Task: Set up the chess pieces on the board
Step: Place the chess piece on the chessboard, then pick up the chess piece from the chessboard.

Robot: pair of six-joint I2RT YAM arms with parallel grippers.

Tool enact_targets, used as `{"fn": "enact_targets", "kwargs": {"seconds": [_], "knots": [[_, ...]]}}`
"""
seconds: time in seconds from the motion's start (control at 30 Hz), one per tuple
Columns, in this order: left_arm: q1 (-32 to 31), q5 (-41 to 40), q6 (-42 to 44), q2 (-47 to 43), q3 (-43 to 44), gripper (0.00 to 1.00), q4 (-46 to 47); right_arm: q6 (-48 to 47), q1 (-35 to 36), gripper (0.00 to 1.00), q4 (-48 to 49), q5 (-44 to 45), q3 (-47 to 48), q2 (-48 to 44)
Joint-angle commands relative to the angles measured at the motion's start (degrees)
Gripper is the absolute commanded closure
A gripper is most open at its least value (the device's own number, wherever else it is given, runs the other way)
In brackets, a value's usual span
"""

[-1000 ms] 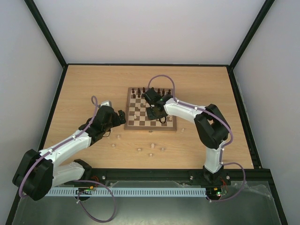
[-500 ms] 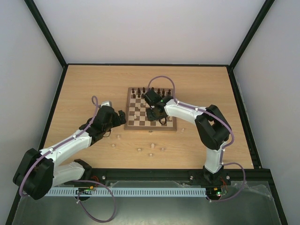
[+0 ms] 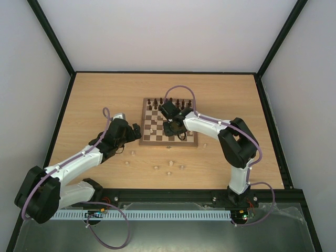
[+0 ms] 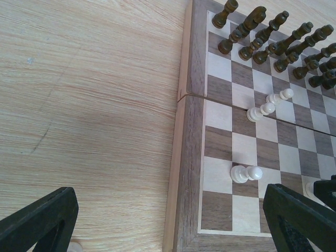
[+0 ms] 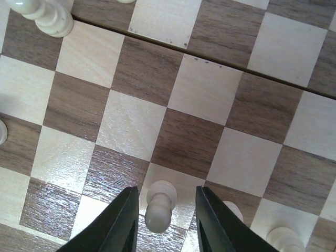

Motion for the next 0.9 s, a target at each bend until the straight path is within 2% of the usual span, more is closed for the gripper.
{"fn": "enact_targets", "kwargs": {"seconds": [0.0, 0.2, 0.4, 0.47, 0.57, 0.67, 0.87], "knots": [[-0.2, -0.4, 0.2, 0.6, 1.1, 0.0, 0.3, -0.1, 0.4, 0.65, -3.4, 0.4, 1.7, -2.3], [-0.3, -0.2, 3.3, 4.4, 7.6, 0.01, -2.1, -1.4, 0.3, 0.56, -4.1, 1.5, 4.1, -4.9], [-0.9, 0.0, 8.9, 12.6, 19.5, 0.01, -5.8, -0.7, -0.3, 0.53, -0.5, 3.2, -3.5, -13.3], [-1.5, 0.0, 10.7, 17.0, 24.0, 0.09, -6.9, -0.3, -1.1, 0.53, 0.9, 3.2, -6.6, -16.6], [-2.5, 0.0, 12.5, 25.3, 31.5, 0.27, -9.9, 0.0, -2.6, 0.53, 2.8, 2.3, -10.7, -20.7], [-4.9, -0.2, 13.6, 31.7, 36.7, 0.37, -11.1, -0.7, -2.9, 0.53, 3.1, 1.7, -13.0, -23.5], [-7.8, -0.9, 13.4, 39.3, 40.9, 0.53, -10.9, -1.1, -4.0, 0.53, 4.2, 0.7, -16.2, -25.8]]}}
